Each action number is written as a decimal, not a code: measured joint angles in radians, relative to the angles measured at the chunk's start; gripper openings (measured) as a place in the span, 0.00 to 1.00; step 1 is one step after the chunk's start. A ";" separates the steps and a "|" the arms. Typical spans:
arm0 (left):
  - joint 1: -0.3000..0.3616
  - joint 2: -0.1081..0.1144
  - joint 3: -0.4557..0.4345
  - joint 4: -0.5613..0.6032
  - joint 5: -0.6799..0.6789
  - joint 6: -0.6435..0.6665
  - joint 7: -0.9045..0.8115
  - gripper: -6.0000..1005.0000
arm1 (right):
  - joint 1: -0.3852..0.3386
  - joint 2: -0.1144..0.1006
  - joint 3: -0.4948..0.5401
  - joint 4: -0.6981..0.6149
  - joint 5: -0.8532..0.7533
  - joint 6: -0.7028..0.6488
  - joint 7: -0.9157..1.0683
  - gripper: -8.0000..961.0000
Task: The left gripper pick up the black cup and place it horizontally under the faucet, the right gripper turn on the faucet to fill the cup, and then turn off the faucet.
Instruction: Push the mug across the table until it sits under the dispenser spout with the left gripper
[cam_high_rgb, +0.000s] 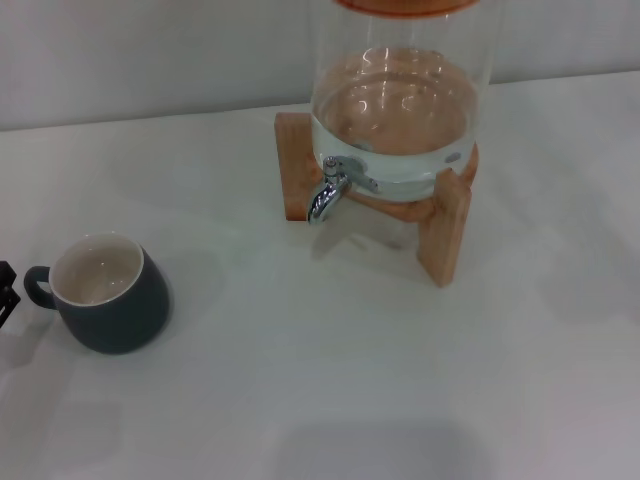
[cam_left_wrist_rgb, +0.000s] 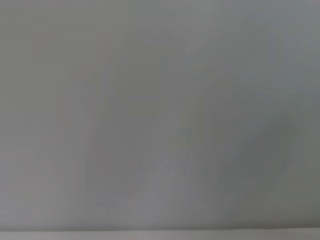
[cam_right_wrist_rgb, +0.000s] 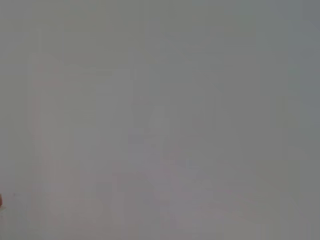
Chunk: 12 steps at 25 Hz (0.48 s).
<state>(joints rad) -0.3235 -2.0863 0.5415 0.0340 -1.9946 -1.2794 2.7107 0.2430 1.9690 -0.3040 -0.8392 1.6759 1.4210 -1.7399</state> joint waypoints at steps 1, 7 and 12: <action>0.001 0.000 0.000 0.000 0.000 0.000 0.000 0.88 | 0.000 0.000 0.002 0.000 0.000 0.000 0.000 0.79; 0.008 0.000 0.000 0.000 0.008 -0.028 0.003 0.88 | 0.004 -0.001 0.007 0.000 0.001 -0.001 0.001 0.79; 0.013 -0.003 0.000 -0.012 0.024 -0.041 0.003 0.88 | 0.006 -0.004 0.007 0.000 0.001 -0.001 0.001 0.79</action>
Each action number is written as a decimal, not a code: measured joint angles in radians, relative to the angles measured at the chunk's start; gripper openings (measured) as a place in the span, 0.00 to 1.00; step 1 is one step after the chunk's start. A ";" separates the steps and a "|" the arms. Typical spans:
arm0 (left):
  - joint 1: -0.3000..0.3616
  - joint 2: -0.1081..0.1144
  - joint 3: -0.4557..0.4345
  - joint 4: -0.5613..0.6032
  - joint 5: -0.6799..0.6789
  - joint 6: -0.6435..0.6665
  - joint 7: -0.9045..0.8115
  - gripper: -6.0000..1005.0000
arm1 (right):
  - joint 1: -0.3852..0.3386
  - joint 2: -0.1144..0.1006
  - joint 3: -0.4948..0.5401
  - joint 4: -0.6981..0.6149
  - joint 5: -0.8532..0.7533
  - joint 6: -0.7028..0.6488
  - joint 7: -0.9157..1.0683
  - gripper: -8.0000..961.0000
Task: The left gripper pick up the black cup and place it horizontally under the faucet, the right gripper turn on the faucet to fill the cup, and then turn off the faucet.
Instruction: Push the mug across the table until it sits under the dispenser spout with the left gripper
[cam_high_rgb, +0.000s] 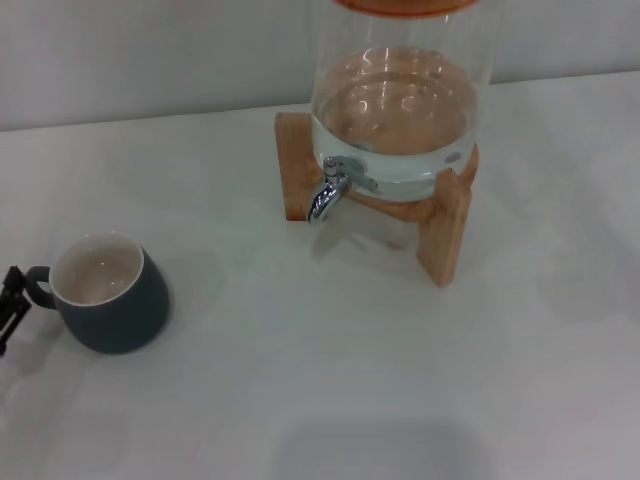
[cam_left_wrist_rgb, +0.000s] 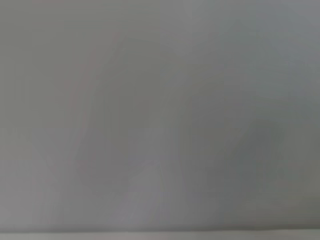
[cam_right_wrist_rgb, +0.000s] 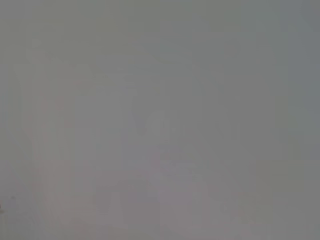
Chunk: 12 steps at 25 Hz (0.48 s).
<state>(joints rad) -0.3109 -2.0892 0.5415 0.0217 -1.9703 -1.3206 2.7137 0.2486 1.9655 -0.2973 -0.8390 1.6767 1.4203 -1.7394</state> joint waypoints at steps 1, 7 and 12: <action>0.000 0.000 0.000 -0.005 0.003 0.000 0.000 0.88 | 0.000 0.000 0.000 0.000 0.000 -0.001 0.000 0.79; 0.000 -0.001 0.000 -0.015 0.014 -0.006 0.009 0.88 | 0.006 -0.002 0.001 0.000 0.000 -0.012 -0.001 0.79; 0.005 -0.001 0.000 -0.024 0.015 -0.008 0.011 0.87 | 0.006 -0.002 0.001 0.000 0.000 -0.012 -0.001 0.79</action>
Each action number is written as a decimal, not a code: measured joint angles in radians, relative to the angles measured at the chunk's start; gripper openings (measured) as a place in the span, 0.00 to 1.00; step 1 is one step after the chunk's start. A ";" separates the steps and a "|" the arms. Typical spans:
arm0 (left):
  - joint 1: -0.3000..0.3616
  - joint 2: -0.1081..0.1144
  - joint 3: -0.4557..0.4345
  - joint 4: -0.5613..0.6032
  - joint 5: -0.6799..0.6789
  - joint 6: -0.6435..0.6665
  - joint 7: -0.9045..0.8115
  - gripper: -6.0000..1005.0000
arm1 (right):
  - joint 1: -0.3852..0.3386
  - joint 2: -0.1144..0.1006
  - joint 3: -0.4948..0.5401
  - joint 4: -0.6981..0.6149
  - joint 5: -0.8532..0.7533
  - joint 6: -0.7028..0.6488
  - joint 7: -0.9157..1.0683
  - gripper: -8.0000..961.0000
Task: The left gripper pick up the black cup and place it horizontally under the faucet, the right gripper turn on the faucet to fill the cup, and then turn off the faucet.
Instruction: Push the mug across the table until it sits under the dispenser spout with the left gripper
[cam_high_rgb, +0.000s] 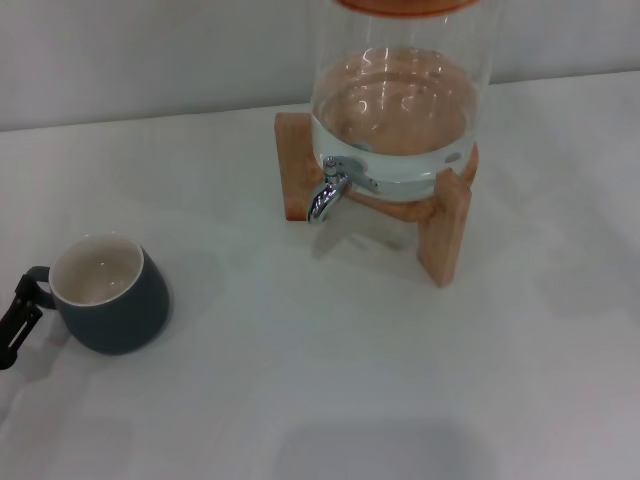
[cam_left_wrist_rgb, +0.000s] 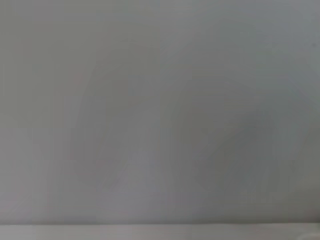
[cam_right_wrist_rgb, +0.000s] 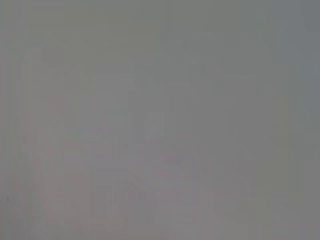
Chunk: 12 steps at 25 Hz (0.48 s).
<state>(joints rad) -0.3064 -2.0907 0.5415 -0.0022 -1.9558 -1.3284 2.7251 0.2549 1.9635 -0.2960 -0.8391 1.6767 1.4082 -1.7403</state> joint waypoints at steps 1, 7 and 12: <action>0.002 0.000 0.000 0.000 0.000 0.000 0.000 0.87 | 0.000 0.000 0.000 0.000 0.000 0.000 0.000 0.79; 0.006 0.000 0.000 -0.001 0.000 0.004 0.001 0.87 | 0.002 0.000 0.000 0.000 0.000 0.000 0.000 0.79; 0.006 0.001 -0.002 -0.001 -0.001 0.022 0.001 0.87 | 0.001 0.000 0.000 0.000 0.000 0.004 0.001 0.79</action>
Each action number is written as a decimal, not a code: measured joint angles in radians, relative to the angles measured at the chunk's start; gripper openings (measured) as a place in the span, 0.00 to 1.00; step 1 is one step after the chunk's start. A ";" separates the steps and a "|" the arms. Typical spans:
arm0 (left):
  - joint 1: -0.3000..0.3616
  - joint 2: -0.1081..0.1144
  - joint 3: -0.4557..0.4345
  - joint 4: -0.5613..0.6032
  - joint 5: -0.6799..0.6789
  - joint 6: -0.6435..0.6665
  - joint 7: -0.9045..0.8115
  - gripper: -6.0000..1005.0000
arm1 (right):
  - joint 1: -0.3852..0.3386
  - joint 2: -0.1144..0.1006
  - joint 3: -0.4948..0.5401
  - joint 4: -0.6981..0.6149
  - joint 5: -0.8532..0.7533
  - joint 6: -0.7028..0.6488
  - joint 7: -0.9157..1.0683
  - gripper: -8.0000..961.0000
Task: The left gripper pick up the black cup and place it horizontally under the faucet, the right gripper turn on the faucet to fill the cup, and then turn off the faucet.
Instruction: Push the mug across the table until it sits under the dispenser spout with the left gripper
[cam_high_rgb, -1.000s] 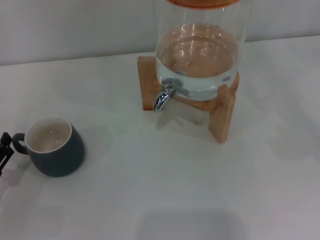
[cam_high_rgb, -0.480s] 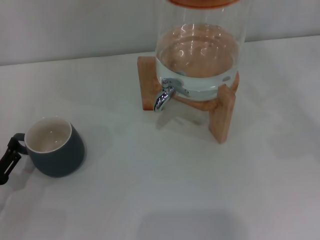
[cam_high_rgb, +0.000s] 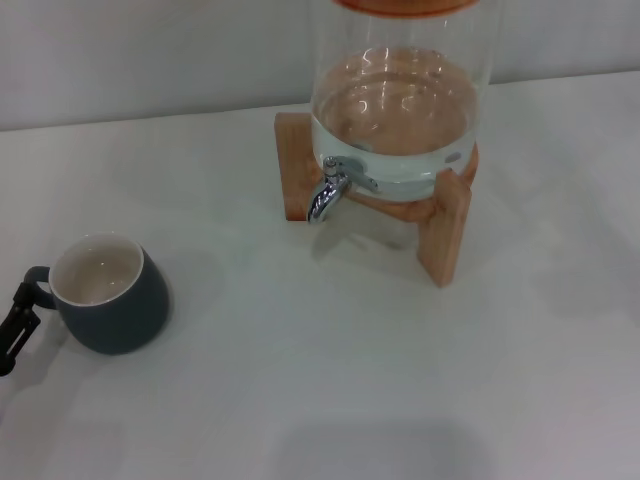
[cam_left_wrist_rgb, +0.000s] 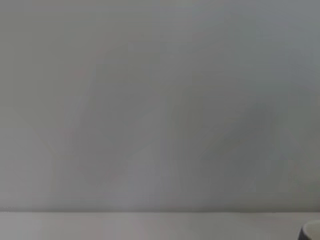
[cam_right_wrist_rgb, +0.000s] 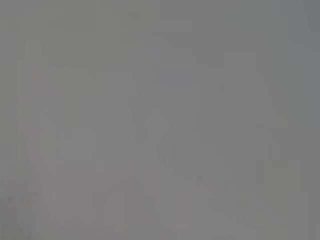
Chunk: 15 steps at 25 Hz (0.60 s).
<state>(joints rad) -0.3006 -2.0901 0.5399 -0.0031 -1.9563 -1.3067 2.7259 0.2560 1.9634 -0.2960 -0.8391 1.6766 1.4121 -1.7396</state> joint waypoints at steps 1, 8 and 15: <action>0.000 0.001 0.000 0.000 0.000 0.006 0.000 0.87 | -0.001 0.000 0.000 0.000 0.000 0.001 0.000 0.79; -0.007 0.003 0.001 0.000 0.000 0.049 0.000 0.87 | -0.003 0.001 0.000 0.000 0.000 0.002 0.000 0.79; -0.024 0.004 0.002 0.000 0.004 0.082 -0.008 0.87 | -0.004 0.001 0.000 0.000 0.000 0.002 0.000 0.79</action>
<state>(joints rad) -0.3244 -2.0859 0.5416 -0.0031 -1.9520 -1.2250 2.7174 0.2515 1.9649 -0.2960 -0.8390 1.6765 1.4144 -1.7394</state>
